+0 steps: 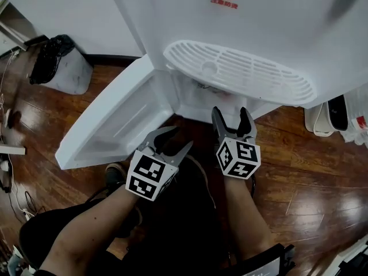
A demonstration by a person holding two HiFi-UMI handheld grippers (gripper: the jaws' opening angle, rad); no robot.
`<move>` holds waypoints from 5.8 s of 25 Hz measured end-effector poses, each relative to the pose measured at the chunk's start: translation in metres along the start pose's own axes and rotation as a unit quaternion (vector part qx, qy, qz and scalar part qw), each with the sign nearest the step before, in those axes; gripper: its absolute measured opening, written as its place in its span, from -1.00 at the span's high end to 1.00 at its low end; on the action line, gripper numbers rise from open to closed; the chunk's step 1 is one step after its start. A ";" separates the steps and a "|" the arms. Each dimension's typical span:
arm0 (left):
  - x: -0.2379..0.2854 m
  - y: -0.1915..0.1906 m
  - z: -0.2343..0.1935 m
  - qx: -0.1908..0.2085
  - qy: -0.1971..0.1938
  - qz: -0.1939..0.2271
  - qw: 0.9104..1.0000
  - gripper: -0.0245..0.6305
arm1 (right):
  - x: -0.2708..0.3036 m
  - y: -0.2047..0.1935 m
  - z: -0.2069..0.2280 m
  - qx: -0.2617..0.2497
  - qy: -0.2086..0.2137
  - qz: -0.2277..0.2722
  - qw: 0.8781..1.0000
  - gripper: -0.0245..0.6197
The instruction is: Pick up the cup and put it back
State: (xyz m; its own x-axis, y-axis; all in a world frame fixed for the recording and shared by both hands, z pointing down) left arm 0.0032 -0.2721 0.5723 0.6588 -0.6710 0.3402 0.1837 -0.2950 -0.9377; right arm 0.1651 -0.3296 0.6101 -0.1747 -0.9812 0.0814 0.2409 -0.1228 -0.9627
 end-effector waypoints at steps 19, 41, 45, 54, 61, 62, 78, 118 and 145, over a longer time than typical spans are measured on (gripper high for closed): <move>0.004 -0.028 -0.016 0.001 0.000 -0.028 1.000 0.11 | 0.071 -0.035 0.031 -0.042 -0.088 -0.046 0.994 -0.35; -0.012 -0.014 -0.023 -0.024 0.004 -0.022 0.999 0.11 | 0.091 -0.015 0.033 -0.061 -0.107 -0.059 0.991 -0.30; -0.013 -0.016 -0.021 -0.028 0.004 -0.019 0.999 0.11 | 0.097 -0.020 0.033 -0.057 -0.107 -0.060 0.991 -0.30; -0.015 -0.015 -0.029 -0.025 0.023 -0.021 0.999 0.11 | 0.110 -0.021 0.038 -0.077 -0.109 -0.063 0.989 -0.30; -0.020 -0.016 -0.027 -0.029 0.024 -0.015 0.999 0.11 | 0.118 -0.021 0.043 -0.088 -0.112 -0.062 0.988 -0.27; -0.020 -0.016 -0.028 -0.029 0.025 -0.015 0.999 0.11 | 0.119 -0.020 0.044 -0.090 -0.110 -0.062 0.988 -0.25; -0.033 -0.024 -0.029 -0.031 0.049 0.004 0.998 0.11 | 0.105 -0.027 0.036 -0.090 -0.081 -0.031 0.992 -0.22; -0.200 0.143 0.035 0.035 0.061 0.099 0.993 0.11 | -0.153 0.191 -0.137 -0.071 0.208 -0.047 0.974 -0.22; -0.296 0.273 0.107 -0.008 0.043 0.284 0.958 0.28 | -0.252 0.342 -0.198 -0.115 0.310 0.009 0.944 -0.22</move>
State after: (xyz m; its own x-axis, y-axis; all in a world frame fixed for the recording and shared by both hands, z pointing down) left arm -0.0633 -0.0809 0.2082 0.5863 -0.7800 -0.2187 -0.1969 0.1246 -0.9725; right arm 0.1024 -0.0952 0.2087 -0.7143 -0.6991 -0.0329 0.0474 -0.0014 -0.9989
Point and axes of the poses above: the fingertips, and each gripper's own axes: x forward along the fingers, z to its right, y out of its top, the point moved 4 cm from there along -x, backward along the fingers, and after that the axes turned 13 degrees about z, right-handed, at the moved point
